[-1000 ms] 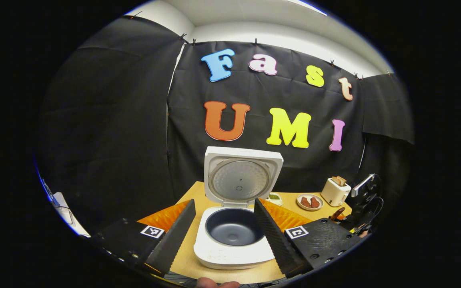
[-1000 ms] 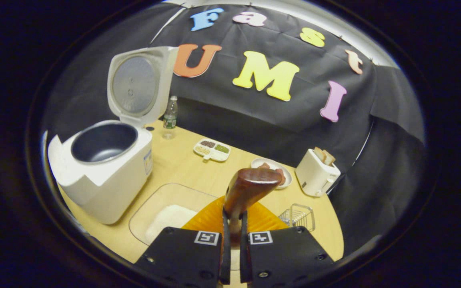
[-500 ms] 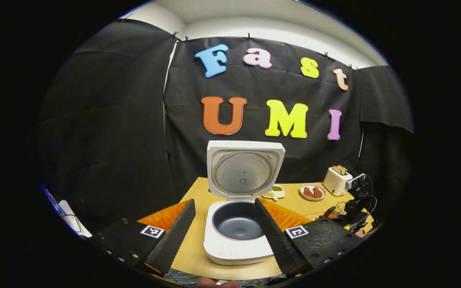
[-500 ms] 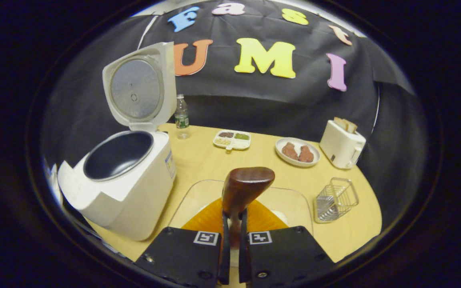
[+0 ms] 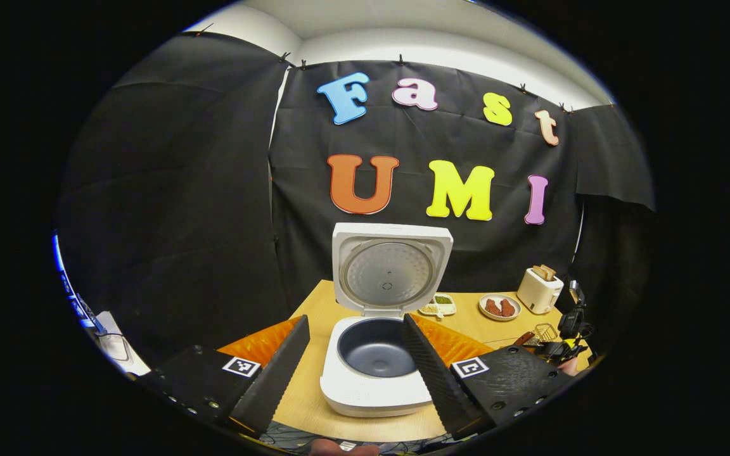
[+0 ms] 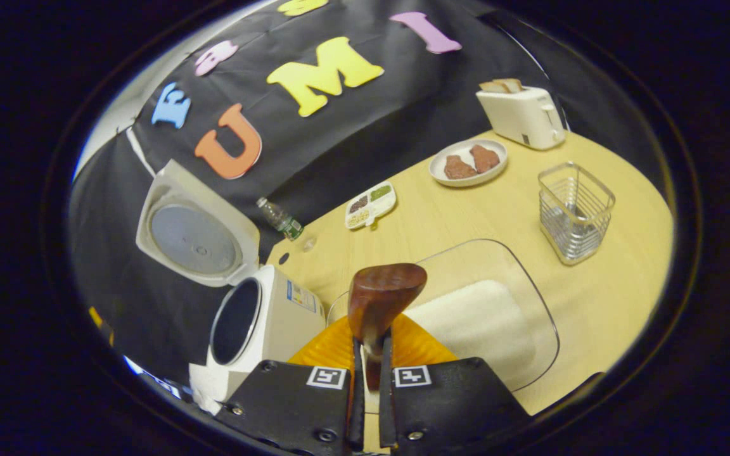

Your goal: Close the left gripper, press the button to open the rice cooker; take a wooden spoon from the chopstick holder with the right hand, scoop a spoonful of rice and pour it into the rice cooker, then put the wooden spoon back into the chopstick holder.

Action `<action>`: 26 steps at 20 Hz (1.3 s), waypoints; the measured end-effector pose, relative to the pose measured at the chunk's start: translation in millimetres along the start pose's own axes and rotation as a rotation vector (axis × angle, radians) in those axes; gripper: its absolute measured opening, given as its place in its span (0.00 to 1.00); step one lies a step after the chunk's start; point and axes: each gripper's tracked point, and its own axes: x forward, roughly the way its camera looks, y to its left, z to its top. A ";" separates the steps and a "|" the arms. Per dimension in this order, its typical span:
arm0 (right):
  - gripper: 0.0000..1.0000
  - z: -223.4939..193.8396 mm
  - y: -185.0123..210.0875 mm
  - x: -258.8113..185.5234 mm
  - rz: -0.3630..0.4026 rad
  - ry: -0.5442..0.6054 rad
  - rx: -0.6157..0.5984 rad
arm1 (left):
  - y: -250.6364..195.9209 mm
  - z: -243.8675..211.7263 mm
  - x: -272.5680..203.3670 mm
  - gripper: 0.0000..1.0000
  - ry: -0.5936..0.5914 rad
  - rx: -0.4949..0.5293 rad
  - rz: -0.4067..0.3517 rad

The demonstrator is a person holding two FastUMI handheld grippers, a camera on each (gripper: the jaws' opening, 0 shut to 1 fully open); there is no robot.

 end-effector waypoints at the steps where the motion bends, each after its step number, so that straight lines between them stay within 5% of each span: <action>1: 0.14 0.8 -6.4 -1.9 0.014 0.006 0.040 | -4.1 -1.2 -0.1 0.94 -0.001 0.007 0.001; 14: 0.14 96.0 -46.3 -71.0 0.100 -0.118 0.281 | -70.8 9.2 11.9 0.94 -0.028 0.013 -0.002; 21: 0.14 136.9 38.4 -78.9 0.238 -0.113 0.243 | -47.9 13.3 7.7 0.94 -0.061 0.003 0.067; 26: 0.14 126.8 126.6 -55.9 0.332 -0.068 0.173 | -27.2 0.4 -3.6 0.94 -0.029 0.024 0.059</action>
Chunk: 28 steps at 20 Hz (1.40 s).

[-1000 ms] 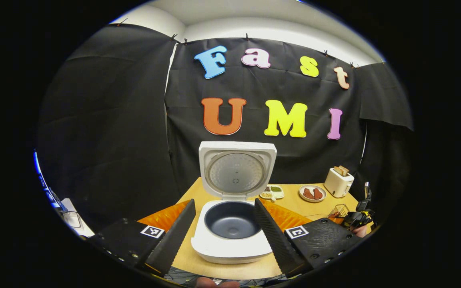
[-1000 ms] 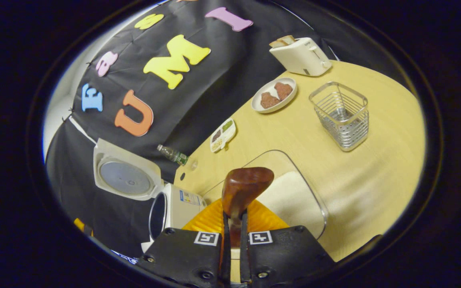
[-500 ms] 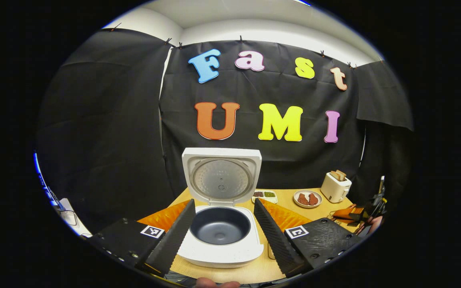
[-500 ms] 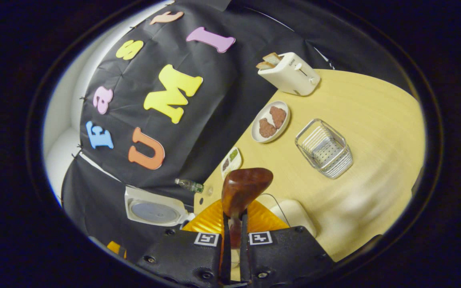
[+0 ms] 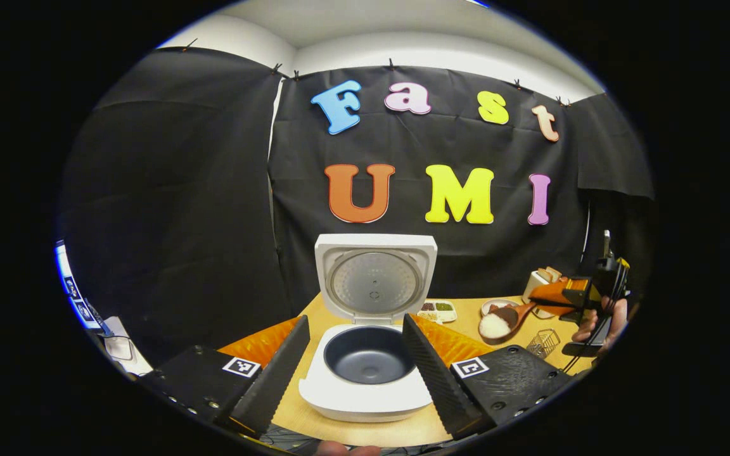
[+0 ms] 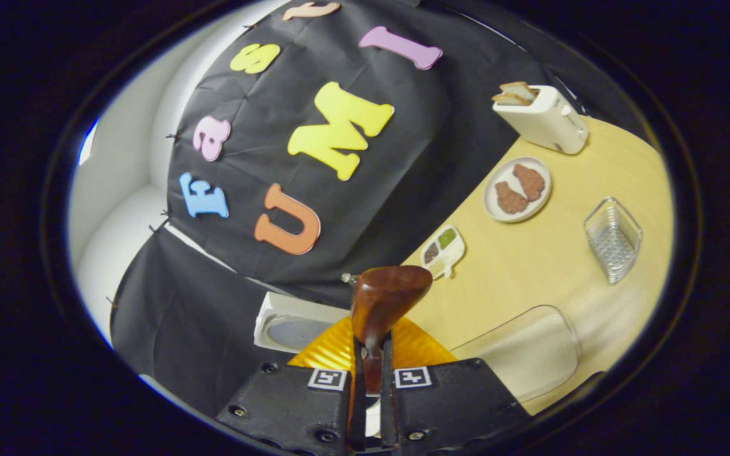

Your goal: Close the left gripper, press the button to open the rice cooker; take a wooden spoon from the chopstick holder with the right hand, scoop a spoonful of rice and pour it into the rice cooker, then put the wooden spoon back into the chopstick holder.

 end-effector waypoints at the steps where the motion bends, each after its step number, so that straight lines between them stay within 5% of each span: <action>1: 0.14 -9.6 12.2 10.0 0.011 0.015 -0.012 | 6.1 -2.6 -4.8 0.94 0.002 0.000 0.005; 13: 0.14 -121.3 42.0 101.8 -0.075 0.141 -0.306 | 103.5 -30.2 -47.5 0.94 0.049 -0.021 0.097; 23: 0.14 -144.5 39.2 116.6 -0.164 0.165 -0.493 | 138.3 -42.7 -51.9 0.94 0.065 -0.073 0.124; 28: 0.14 -145.5 61.5 117.8 -0.147 0.150 -0.714 | 141.6 -42.4 -51.7 0.95 0.060 -0.077 0.119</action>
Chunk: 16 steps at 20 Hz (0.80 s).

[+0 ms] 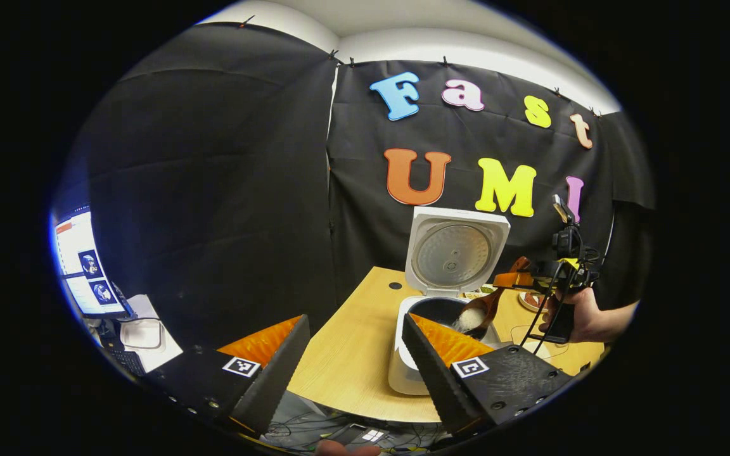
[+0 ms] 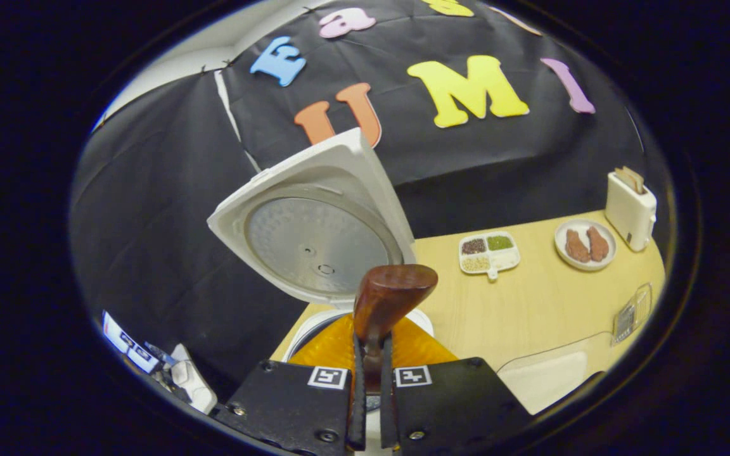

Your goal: Close the left gripper, press the button to open the rice cooker; take a wooden spoon from the chopstick holder with the right hand, scoop a spoonful of rice and pour it into the rice cooker, then put the wooden spoon back into the chopstick holder.

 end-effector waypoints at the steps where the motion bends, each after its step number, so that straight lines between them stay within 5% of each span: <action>1: 0.14 -0.1 5.0 0.4 0.002 -0.001 -0.053 | -0.3 -0.2 0.9 0.95 -0.001 -0.003 0.000; 16: 0.14 5.6 80.2 -13.1 0.052 -0.128 -0.769 | 2.6 3.4 3.3 0.95 -0.029 -0.058 0.018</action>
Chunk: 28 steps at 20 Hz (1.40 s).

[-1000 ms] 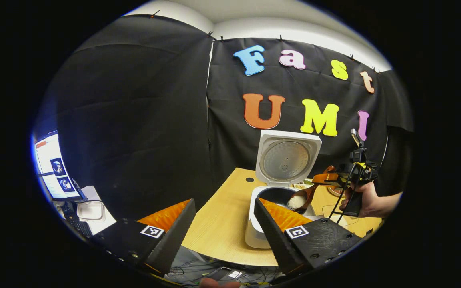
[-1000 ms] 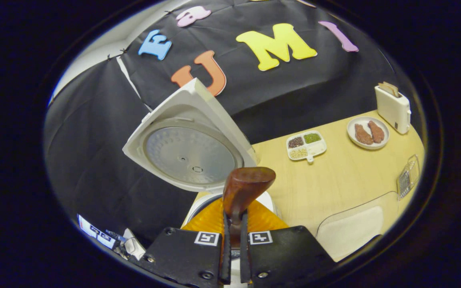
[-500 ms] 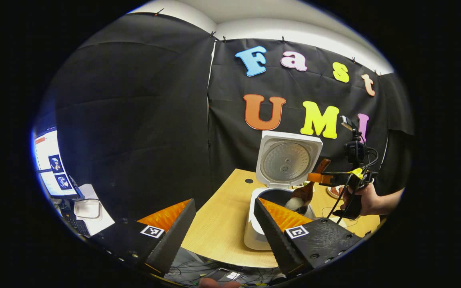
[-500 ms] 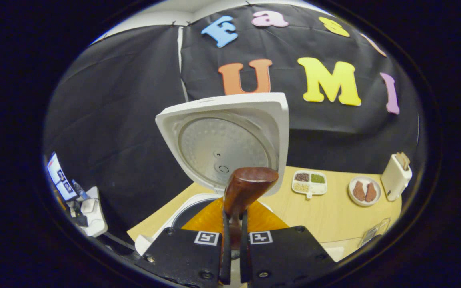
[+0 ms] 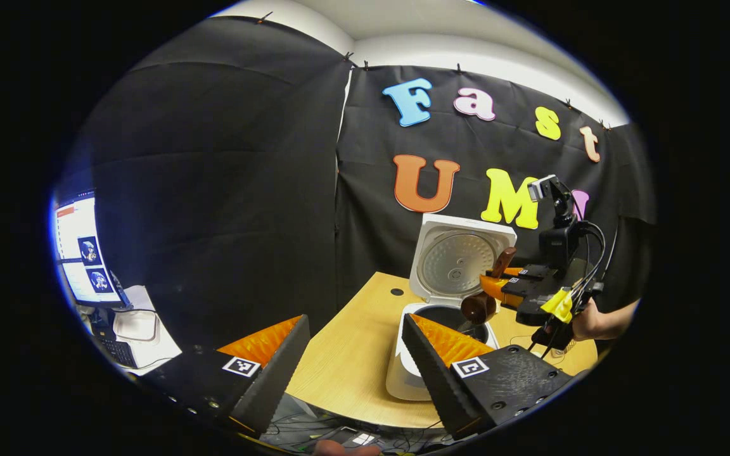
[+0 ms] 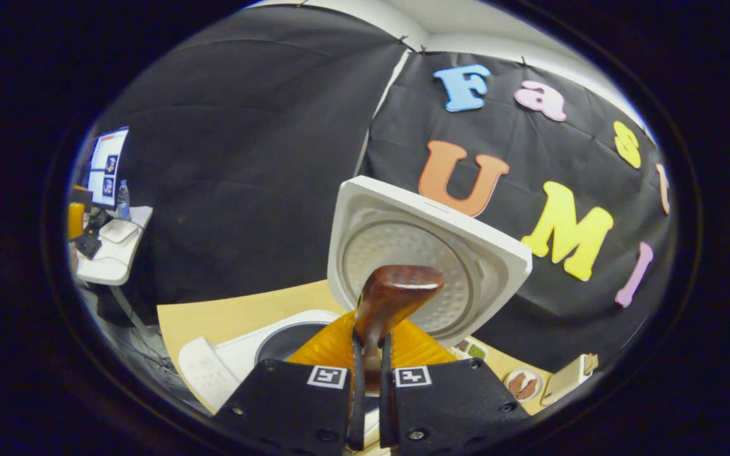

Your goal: Close the left gripper, press the button to open the rice cooker; take a wooden spoon from the chopstick holder with the right hand, scoop a spoonful of rice and pour it into the rice cooker, then put the wooden spoon back into the chopstick holder.

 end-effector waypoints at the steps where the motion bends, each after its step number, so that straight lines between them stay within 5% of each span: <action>1: 0.14 1.3 -1.0 0.2 -0.005 -0.006 -0.021 | 0.4 0.7 0.1 0.95 -0.003 -0.003 0.000; 8: 0.14 13.2 -6.4 -8.8 -0.003 -0.020 0.007 | -12.1 2.4 2.8 0.95 -0.023 -0.024 -0.031; 15: 0.14 8.9 -38.3 -34.8 0.039 0.017 0.344 | -41.0 1.6 4.8 0.95 -0.024 0.000 -0.085; 22: 0.14 -18.4 -134.4 -112.1 -0.007 0.008 0.754 | -96.4 25.0 9.4 0.95 -0.068 0.012 -0.135; 28: 0.14 -82.3 -251.7 -202.1 -0.214 -0.012 0.891 | -180.4 29.8 13.8 0.94 -0.072 0.045 -0.249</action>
